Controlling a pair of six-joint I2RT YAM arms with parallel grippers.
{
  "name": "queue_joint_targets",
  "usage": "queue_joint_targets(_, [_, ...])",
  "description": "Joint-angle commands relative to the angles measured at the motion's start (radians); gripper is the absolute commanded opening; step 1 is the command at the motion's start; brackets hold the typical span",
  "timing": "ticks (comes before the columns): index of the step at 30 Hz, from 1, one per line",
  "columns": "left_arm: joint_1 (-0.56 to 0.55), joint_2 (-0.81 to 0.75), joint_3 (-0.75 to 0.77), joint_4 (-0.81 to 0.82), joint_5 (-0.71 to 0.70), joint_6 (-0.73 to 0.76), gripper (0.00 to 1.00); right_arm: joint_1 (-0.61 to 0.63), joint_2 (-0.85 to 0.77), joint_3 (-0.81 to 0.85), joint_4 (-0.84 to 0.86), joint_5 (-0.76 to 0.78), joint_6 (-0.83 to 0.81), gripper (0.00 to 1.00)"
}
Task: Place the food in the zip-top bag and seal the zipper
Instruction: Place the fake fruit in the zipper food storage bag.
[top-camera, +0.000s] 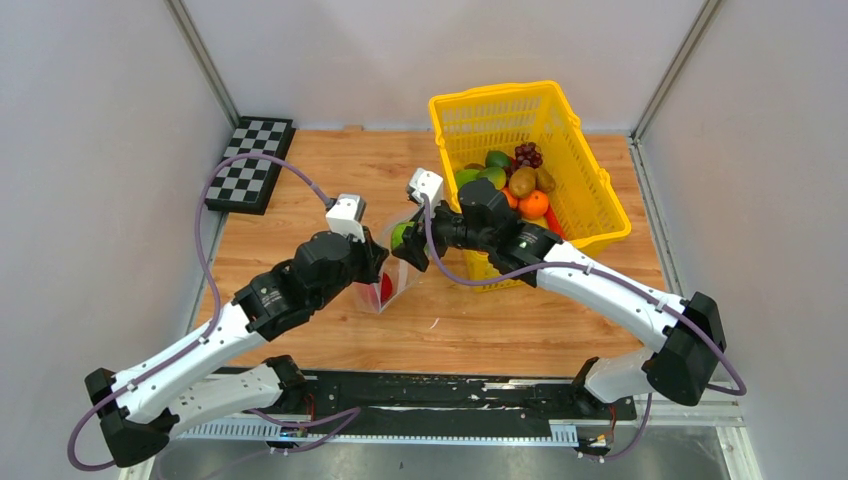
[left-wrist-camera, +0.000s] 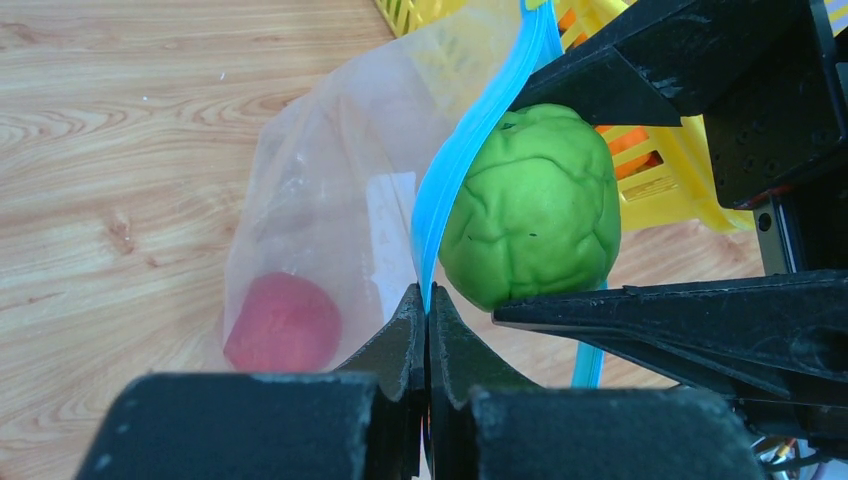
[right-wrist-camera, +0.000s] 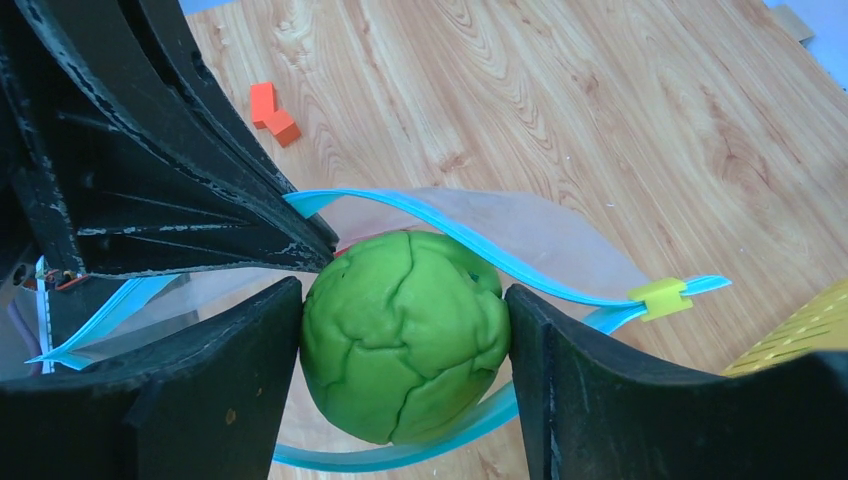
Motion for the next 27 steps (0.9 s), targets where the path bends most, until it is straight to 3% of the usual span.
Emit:
queue_joint_targets(1, [0.005,-0.031,0.045,0.03,-0.031,-0.019,0.0,0.004,-0.003,0.038,0.04,-0.01,-0.006,0.74])
queue_joint_targets(6, [0.005,-0.037,0.042,0.027,-0.038,-0.02,0.0,0.005,-0.012,0.039,0.043,-0.003,0.002,0.82])
queue_joint_targets(14, [0.005,-0.025,0.036,0.029,-0.032,-0.017,0.0,0.004,-0.031,0.03,0.048,-0.008,0.007,0.83])
queue_joint_targets(23, [0.007,-0.006,0.047,-0.014,-0.076,-0.015,0.0,0.006,-0.084,0.013,0.054,-0.048,0.006,0.71])
queue_joint_targets(27, [0.008,0.0,0.042,-0.003,-0.066,-0.015,0.0,0.005,-0.139,-0.018,0.087,-0.063,0.016,0.73])
